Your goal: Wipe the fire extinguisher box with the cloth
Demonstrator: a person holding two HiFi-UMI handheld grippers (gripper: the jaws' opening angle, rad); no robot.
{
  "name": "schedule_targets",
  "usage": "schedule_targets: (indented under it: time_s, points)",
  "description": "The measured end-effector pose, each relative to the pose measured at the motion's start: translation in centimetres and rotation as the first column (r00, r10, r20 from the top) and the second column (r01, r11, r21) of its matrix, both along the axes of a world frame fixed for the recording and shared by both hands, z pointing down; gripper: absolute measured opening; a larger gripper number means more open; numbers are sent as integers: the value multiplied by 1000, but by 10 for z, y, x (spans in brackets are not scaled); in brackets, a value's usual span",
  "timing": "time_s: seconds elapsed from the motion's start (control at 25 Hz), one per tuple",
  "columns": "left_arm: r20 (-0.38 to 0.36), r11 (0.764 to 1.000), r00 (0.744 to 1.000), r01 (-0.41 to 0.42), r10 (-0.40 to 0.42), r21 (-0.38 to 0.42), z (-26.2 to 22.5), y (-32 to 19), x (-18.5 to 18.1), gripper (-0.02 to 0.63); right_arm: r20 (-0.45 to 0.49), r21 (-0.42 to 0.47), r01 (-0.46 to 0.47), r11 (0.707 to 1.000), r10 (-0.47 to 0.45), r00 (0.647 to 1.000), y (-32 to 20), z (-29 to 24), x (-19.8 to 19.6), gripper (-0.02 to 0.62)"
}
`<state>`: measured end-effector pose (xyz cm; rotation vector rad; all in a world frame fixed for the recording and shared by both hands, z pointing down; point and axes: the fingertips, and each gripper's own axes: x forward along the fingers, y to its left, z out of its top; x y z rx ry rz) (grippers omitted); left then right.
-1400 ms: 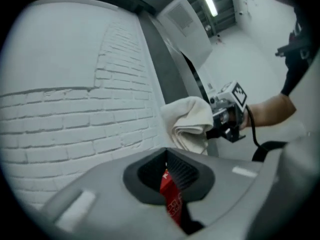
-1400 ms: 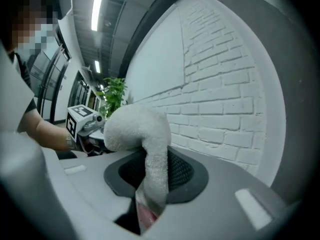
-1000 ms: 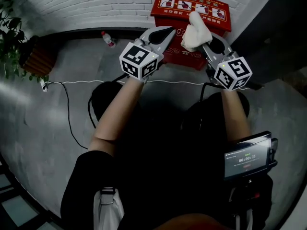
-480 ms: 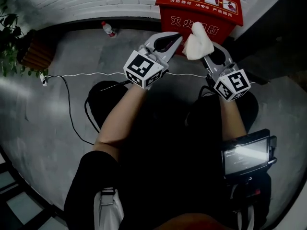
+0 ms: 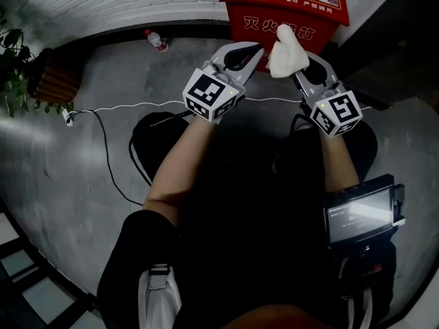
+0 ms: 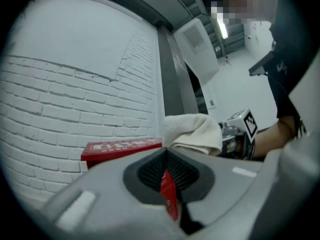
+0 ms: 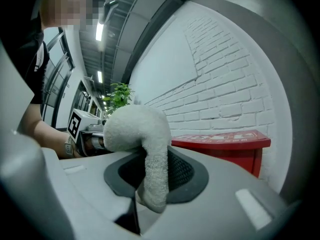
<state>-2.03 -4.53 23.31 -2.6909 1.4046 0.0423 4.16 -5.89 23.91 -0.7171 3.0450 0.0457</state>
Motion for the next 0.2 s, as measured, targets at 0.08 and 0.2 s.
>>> schedule_targets:
  time_s: [0.08,0.2]
  points:
    - [1,1000,1000,1,-1,-3,2,-2,1,0,0,-9,-6,1000,6,1000,-2,1,0,92]
    - [12,1000,1000,-9,9,-23,4,-5,7,0,-3,-12,-23,1000,23,1000,-6,1,0,92]
